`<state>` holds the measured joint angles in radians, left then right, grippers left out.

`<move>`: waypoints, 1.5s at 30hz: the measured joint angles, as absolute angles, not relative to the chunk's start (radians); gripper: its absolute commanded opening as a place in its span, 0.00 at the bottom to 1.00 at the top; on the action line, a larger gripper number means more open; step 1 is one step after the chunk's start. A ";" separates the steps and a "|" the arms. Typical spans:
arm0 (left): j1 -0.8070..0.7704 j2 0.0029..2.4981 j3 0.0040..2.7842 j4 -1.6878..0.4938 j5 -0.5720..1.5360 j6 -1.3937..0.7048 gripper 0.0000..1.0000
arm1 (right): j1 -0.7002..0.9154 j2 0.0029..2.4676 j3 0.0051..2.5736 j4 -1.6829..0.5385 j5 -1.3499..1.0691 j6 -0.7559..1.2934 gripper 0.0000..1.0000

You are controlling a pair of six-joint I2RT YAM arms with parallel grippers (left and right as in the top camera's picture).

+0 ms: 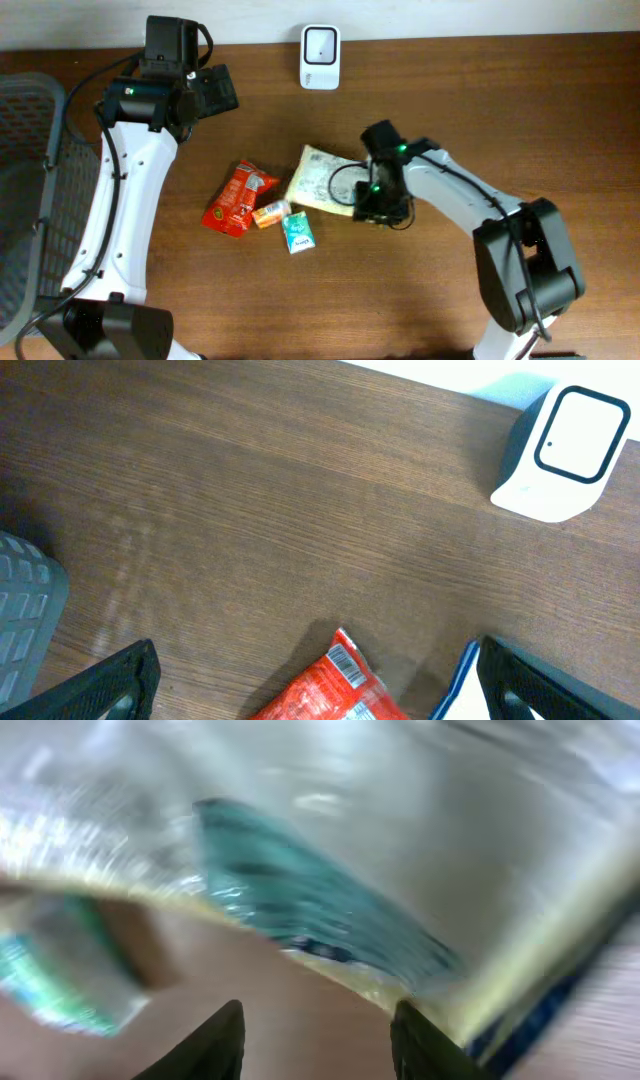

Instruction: Scan the item barcode

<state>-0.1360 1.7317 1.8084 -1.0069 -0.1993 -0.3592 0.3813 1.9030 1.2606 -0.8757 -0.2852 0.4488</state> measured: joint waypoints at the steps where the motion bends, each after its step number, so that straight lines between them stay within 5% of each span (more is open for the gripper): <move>1: -0.136 1.732 1.808 -1.007 -0.199 -0.359 0.99 | 0.343 1.903 1.262 -0.879 -0.257 0.435 0.49; 8: -0.136 1.732 1.808 -1.008 -0.199 -0.359 0.99 | 0.204 1.904 1.547 -0.968 -0.211 0.290 0.38; 11: -0.136 1.732 1.808 -1.008 -0.199 -0.359 0.99 | 0.292 1.904 1.625 -0.913 -0.220 0.286 0.04; 22: -0.136 1.732 1.808 -1.008 -0.199 -0.359 0.99 | 0.501 2.148 1.623 -0.758 -0.202 0.540 0.04; 25: -0.136 1.732 1.808 -1.008 -0.199 -0.359 0.99 | 0.496 2.176 1.623 -0.762 -0.238 0.550 0.14; 30: -0.136 1.732 1.808 -1.010 -0.199 -0.359 0.99 | 0.404 2.169 1.690 -0.882 -0.336 0.412 0.81; 32: -0.136 1.732 1.808 -1.009 -0.199 -0.359 0.99 | 0.328 2.162 1.797 -1.024 -0.350 0.292 0.97; 37: -0.136 1.732 1.808 -1.008 -0.199 -0.359 0.99 | 0.139 2.133 1.913 -1.224 -0.387 -0.005 0.99; 45: -0.136 1.732 1.808 -1.008 -0.199 -0.359 0.99 | -0.005 2.253 1.821 -1.222 -0.678 -0.318 0.99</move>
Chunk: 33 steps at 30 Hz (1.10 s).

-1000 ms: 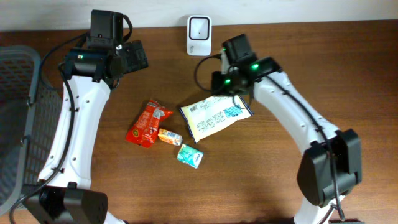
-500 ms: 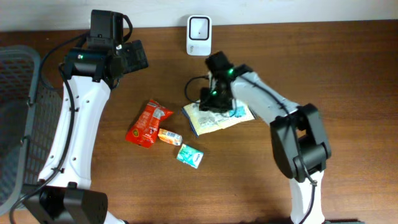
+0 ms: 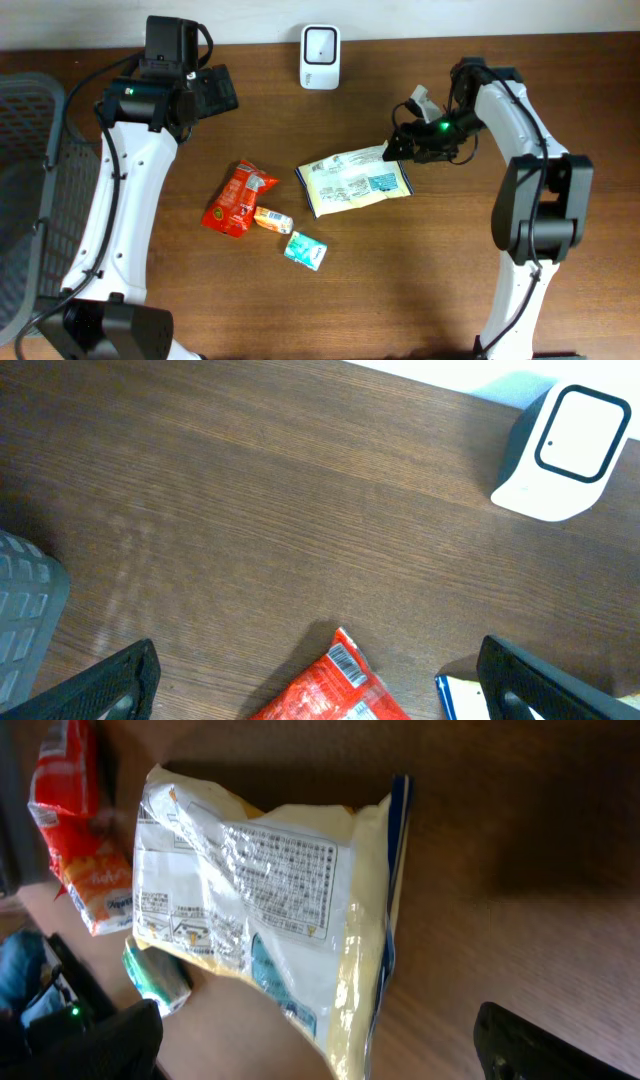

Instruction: Scan the item barcode

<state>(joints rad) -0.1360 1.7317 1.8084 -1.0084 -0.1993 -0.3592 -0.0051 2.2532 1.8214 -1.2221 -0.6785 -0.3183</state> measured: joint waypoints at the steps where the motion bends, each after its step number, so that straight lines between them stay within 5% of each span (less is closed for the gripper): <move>1: -0.136 1.732 1.808 -1.008 -0.199 -0.359 0.99 | -0.003 2.275 1.819 -1.207 -0.702 -0.331 0.99; 8: -0.136 1.732 1.808 -1.009 -0.199 -0.359 0.99 | 0.091 2.360 1.814 -1.161 -0.797 -0.344 1.00; 10: -0.136 1.732 1.808 -1.008 -0.199 -0.359 0.99 | 0.125 2.366 1.814 -1.113 -0.820 -0.313 0.89; 11: -0.136 1.732 1.808 -1.008 -0.199 -0.359 0.99 | 0.144 2.369 1.806 -1.056 -0.828 -0.281 0.60; 15: -0.136 1.732 1.808 -1.008 -0.199 -0.359 0.99 | 0.165 2.381 1.743 -0.964 -0.836 -0.221 0.22; 16: -0.136 1.732 1.808 -1.008 -0.199 -0.359 0.99 | 0.165 2.385 1.733 -0.964 -0.840 -0.209 0.06; 27: -0.136 1.732 1.808 -1.009 -0.199 -0.359 0.99 | 0.069 2.377 1.799 -1.231 -0.863 -0.271 0.04; 33: -0.136 1.732 1.808 -1.008 -0.199 -0.359 0.99 | -0.033 1.971 1.833 -1.272 -0.967 -0.345 0.04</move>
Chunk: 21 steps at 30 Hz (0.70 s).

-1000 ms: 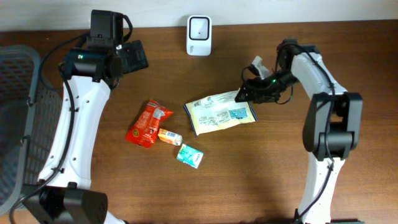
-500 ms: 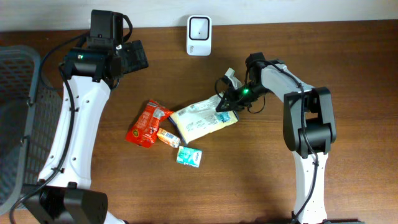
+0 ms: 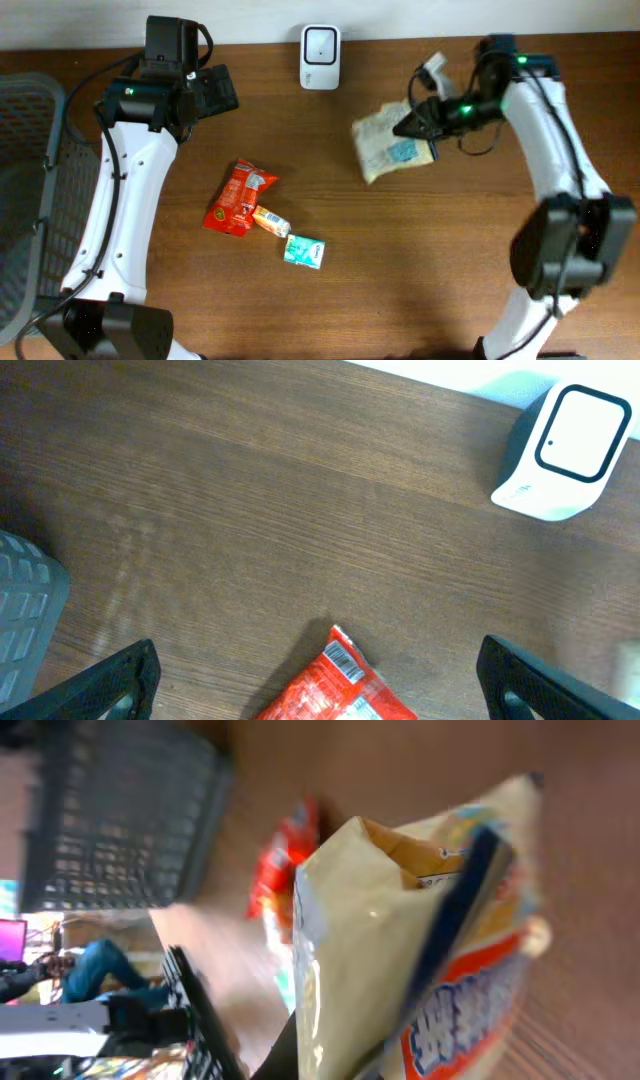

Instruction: Scan the item barcode

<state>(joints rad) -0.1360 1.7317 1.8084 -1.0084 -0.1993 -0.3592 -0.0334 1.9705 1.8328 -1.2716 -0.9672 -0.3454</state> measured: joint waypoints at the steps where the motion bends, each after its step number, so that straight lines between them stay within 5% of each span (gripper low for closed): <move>1: -0.136 1.732 1.808 -1.009 -0.199 -0.359 0.99 | -0.044 1.929 1.837 -1.271 -0.987 -0.348 0.04; 10: -0.136 1.732 1.808 -1.008 -0.199 -0.359 0.99 | -0.015 1.890 1.840 -1.370 -0.962 -0.355 0.04; 18: -0.136 1.732 1.808 -1.009 -0.199 -0.359 0.99 | 0.080 2.069 1.842 -1.527 -0.799 -0.593 0.05; 19: -0.136 1.732 1.808 -1.008 -0.199 -0.359 0.99 | 0.079 2.091 1.842 -1.505 -0.790 -0.601 0.18; 20: -0.136 1.732 1.808 -1.009 -0.199 -0.359 0.99 | 0.075 2.117 1.842 -1.475 -0.782 -0.599 0.60; 21: -0.136 1.732 1.808 -1.008 -0.199 -0.359 0.99 | 0.069 2.133 1.842 -1.435 -0.771 -0.577 0.81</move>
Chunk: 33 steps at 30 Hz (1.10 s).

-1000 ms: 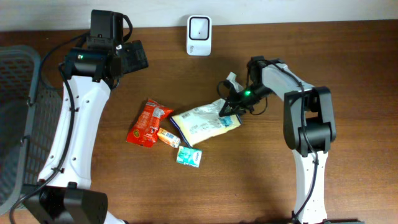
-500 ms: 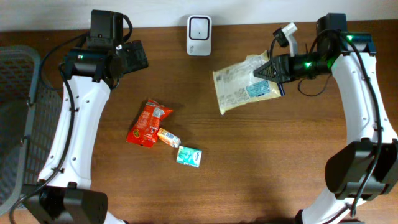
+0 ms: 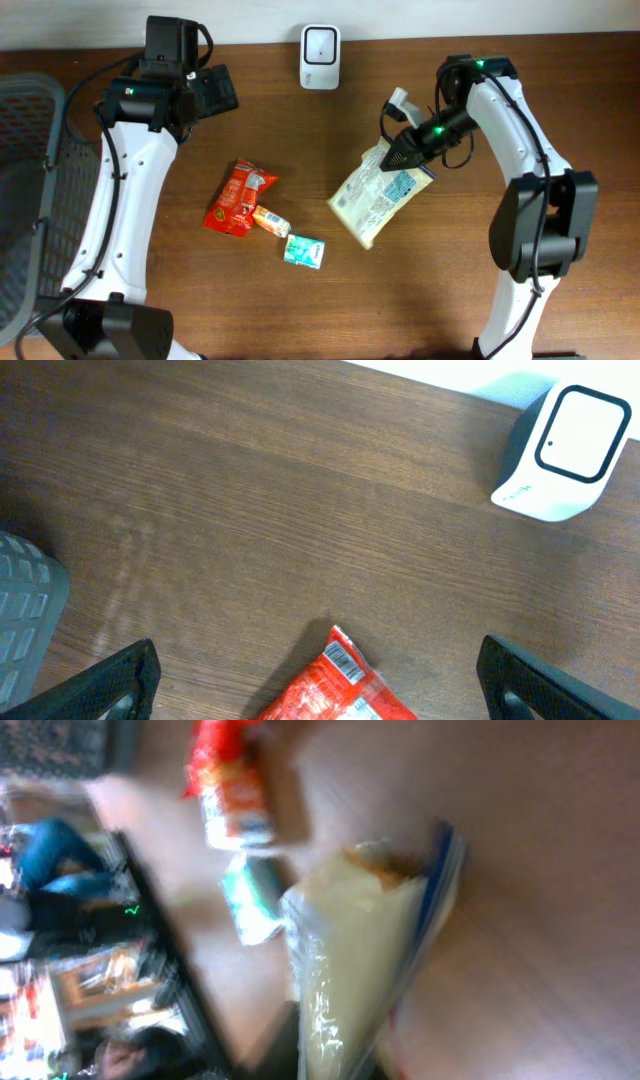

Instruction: Scan the item barcode

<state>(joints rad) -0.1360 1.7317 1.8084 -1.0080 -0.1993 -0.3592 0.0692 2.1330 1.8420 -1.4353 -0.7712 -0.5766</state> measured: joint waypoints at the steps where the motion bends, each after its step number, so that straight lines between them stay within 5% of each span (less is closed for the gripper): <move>1: -0.136 1.732 1.808 -1.007 -0.199 -0.359 0.99 | 0.057 2.149 1.842 -1.365 -0.755 -0.528 0.85; 3: -0.136 1.732 1.808 -1.008 -0.199 -0.359 0.99 | 0.017 2.156 1.863 -1.325 -0.715 -0.414 0.99; 10: -0.136 1.732 1.808 -1.008 -0.199 -0.359 0.99 | -0.123 2.136 2.233 -1.551 -0.665 -0.207 0.99; 15: -0.136 1.732 1.808 -1.008 -0.199 -0.359 0.99 | -0.081 1.984 2.223 -1.575 -0.272 0.289 0.99; 20: -0.136 1.732 1.808 -1.008 -0.199 -0.359 0.99 | -0.028 1.803 1.835 -1.433 -0.195 0.417 0.99; 24: -0.136 1.732 1.808 -1.010 -0.199 -0.359 0.99 | 0.048 1.779 1.391 -1.097 -0.436 0.420 0.99; 33: -0.136 1.732 1.808 -1.008 -0.199 -0.359 0.99 | 0.187 1.772 1.047 -0.670 -0.570 0.691 0.99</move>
<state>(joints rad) -0.1360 1.7317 1.8084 -1.0077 -0.1993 -0.3592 0.1867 1.7718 1.0470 -0.6701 -0.5701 0.6914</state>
